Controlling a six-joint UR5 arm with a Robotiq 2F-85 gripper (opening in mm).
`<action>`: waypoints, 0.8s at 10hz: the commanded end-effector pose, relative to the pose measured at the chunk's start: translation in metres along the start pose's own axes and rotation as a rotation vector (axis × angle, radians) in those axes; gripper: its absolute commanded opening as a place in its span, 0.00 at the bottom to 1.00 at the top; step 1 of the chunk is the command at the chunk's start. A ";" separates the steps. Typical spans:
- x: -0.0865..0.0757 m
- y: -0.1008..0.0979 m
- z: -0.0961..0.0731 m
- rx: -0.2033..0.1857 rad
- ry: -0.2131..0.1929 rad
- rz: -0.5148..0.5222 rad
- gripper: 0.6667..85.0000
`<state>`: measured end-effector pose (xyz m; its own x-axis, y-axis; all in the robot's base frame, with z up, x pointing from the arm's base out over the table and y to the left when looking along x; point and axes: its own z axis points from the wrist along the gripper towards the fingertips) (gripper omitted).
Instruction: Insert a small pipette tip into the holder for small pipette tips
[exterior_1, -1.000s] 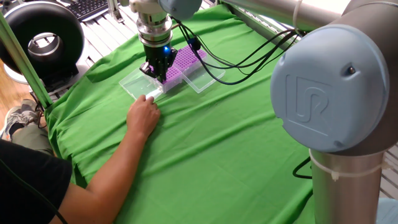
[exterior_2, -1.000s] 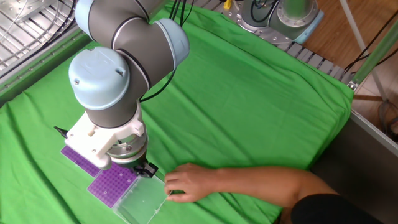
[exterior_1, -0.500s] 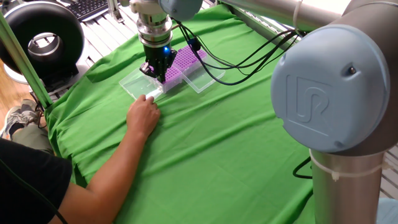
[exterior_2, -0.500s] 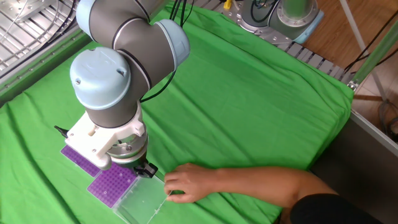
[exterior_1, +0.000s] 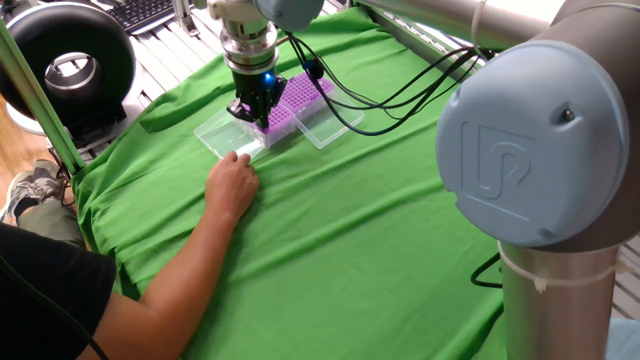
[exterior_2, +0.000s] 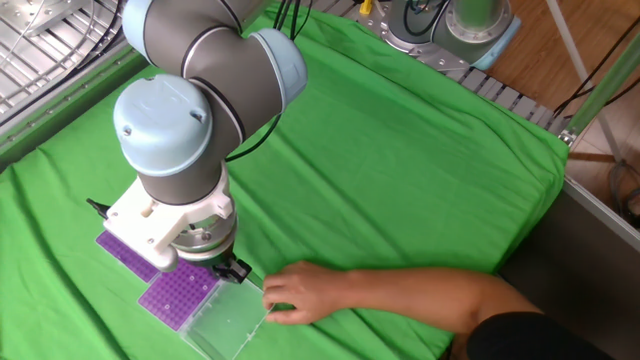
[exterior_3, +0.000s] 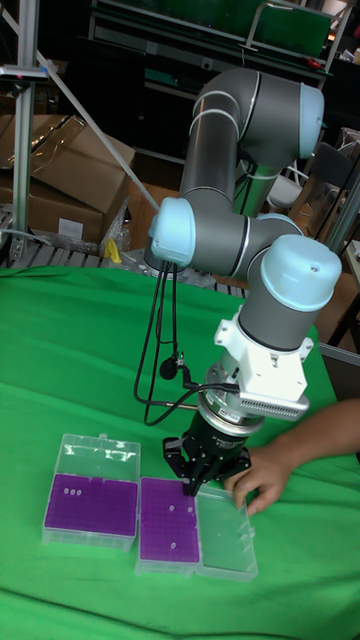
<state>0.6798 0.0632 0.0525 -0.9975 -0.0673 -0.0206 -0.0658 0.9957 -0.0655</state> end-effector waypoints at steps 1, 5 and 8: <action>-0.001 -0.001 -0.019 0.002 0.028 0.010 0.00; -0.015 -0.028 -0.041 -0.015 0.020 -0.065 0.00; -0.035 -0.077 -0.045 0.078 -0.026 -0.236 0.00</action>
<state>0.7014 0.0245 0.0923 -0.9826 -0.1854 -0.0069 -0.1837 0.9778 -0.1008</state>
